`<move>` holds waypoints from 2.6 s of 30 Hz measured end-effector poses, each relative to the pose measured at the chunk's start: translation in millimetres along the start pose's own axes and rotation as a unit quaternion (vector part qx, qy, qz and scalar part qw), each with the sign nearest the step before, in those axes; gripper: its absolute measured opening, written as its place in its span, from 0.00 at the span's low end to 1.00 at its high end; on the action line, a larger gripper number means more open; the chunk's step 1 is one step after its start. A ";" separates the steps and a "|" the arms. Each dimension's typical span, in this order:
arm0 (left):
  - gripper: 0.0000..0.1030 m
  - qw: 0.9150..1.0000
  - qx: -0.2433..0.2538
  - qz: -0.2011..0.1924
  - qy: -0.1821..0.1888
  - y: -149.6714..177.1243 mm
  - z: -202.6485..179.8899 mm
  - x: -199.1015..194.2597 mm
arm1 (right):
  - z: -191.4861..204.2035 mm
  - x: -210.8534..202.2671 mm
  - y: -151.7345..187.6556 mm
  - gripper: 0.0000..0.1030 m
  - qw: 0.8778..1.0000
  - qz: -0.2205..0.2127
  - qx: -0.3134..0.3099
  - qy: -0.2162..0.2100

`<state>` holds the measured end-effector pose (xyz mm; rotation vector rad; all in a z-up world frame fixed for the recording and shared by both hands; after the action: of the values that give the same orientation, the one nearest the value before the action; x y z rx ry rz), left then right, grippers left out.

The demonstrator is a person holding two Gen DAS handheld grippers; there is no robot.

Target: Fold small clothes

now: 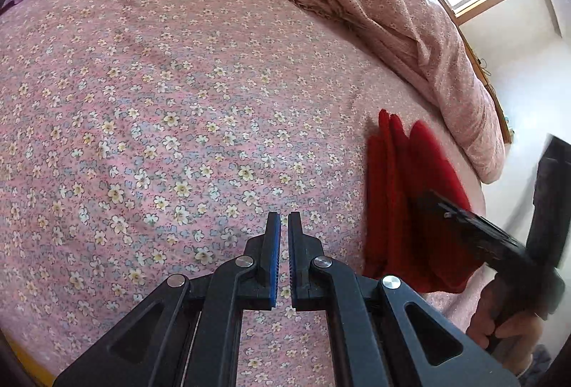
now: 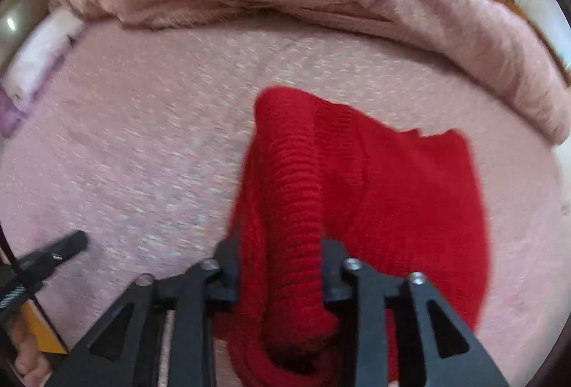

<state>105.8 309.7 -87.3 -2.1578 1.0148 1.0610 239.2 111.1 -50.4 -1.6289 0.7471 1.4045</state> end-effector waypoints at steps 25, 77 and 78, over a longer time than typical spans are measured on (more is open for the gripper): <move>0.72 0.977 0.003 0.108 0.182 31.6 -151.5 66.2 | -185.7 -34.0 162.8 0.71 0.977 -0.210 0.041 -0.005; 0.33 0.981 0.194 -0.023 -0.014 44.2 -148.5 34.3 | -219.6 -53.7 170.5 0.54 0.968 -0.219 0.119 -0.017; 0.33 0.980 0.194 -0.038 -0.017 44.4 -149.7 23.9 | -218.8 -59.1 166.0 0.50 0.967 -0.230 0.111 -0.026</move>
<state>144.0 167.7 -29.5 -1.8385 1.0196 0.7856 190.0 -164.1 -22.9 -1.4653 0.4380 0.9882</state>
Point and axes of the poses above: each gripper's, at about its wrist camera, not at the fingertips, and x roughly the way its jaws point, z to its left, y to its underside, the point moved 8 cm from there along x, roughly the way its jaws point, and after that the axes turned 9 degrees about z, right-handed, at the moved point
